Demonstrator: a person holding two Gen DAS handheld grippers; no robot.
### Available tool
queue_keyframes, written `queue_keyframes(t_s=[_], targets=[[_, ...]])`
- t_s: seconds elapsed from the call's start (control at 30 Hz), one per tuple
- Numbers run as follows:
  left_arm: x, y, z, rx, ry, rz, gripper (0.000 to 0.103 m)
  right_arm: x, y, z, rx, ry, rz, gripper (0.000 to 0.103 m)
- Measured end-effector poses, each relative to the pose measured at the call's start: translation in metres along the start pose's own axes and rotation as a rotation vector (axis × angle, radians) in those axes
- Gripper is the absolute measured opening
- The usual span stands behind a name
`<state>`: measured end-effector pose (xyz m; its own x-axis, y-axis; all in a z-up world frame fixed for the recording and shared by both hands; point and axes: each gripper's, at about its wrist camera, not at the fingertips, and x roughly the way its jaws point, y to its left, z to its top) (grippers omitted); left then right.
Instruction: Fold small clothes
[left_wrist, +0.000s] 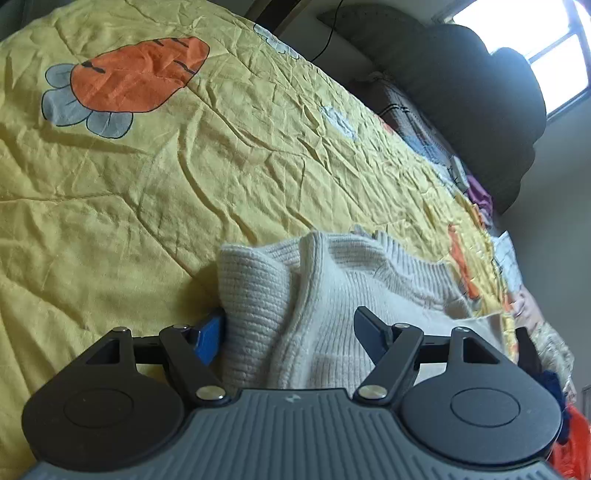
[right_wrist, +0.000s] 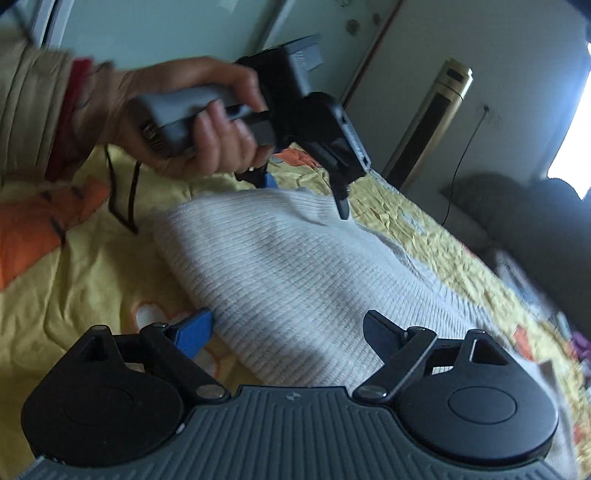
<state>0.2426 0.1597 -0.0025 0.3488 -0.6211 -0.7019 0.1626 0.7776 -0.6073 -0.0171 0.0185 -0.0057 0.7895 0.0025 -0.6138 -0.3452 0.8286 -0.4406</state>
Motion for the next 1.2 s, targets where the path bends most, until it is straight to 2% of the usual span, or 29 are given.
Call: queue_keyframes(t_s=[0.13,0.17,0.23,0.33,0.4,0.47,0.5,0.6,0.7,0.93,1.2], targets=[[0.000,0.009,0.003,-0.050,-0.017,-0.051,0.072,0.016,0.027,-0.001,-0.117,-0.006,-0.098,0.088],[0.001,0.009,0.003,-0.051,-0.021,-0.046,0.062,0.019,0.030,0.000,-0.135,-0.019,-0.118,0.088],[0.004,0.006,0.004,-0.032,-0.024,-0.008,0.050,0.027,0.037,0.006,-0.169,-0.038,-0.149,0.086],[0.006,0.002,0.005,-0.018,-0.028,0.030,0.035,0.042,0.042,0.016,-0.212,-0.061,-0.172,0.078],[0.004,-0.002,0.005,-0.007,-0.043,0.050,0.029,0.051,0.043,0.020,-0.225,-0.065,-0.159,0.055],[0.000,-0.007,0.003,0.015,-0.068,0.067,0.023,0.056,0.042,0.023,-0.225,-0.056,-0.125,0.043],[-0.002,-0.011,0.003,0.024,-0.079,0.073,0.023,0.057,0.041,0.024,-0.225,-0.060,-0.115,0.033],[-0.009,-0.024,0.001,0.057,-0.113,0.099,0.022,0.054,0.034,0.024,-0.206,-0.086,-0.101,0.021],[-0.018,-0.039,-0.001,0.088,-0.143,0.118,0.022,0.052,0.017,0.028,-0.158,-0.121,-0.082,0.018],[-0.036,-0.075,0.000,0.136,-0.184,0.138,0.022,0.028,-0.026,0.034,0.039,-0.186,-0.020,0.016],[-0.039,-0.121,-0.008,0.214,-0.220,0.236,0.021,0.011,-0.063,0.025,0.164,-0.228,-0.022,0.015]])
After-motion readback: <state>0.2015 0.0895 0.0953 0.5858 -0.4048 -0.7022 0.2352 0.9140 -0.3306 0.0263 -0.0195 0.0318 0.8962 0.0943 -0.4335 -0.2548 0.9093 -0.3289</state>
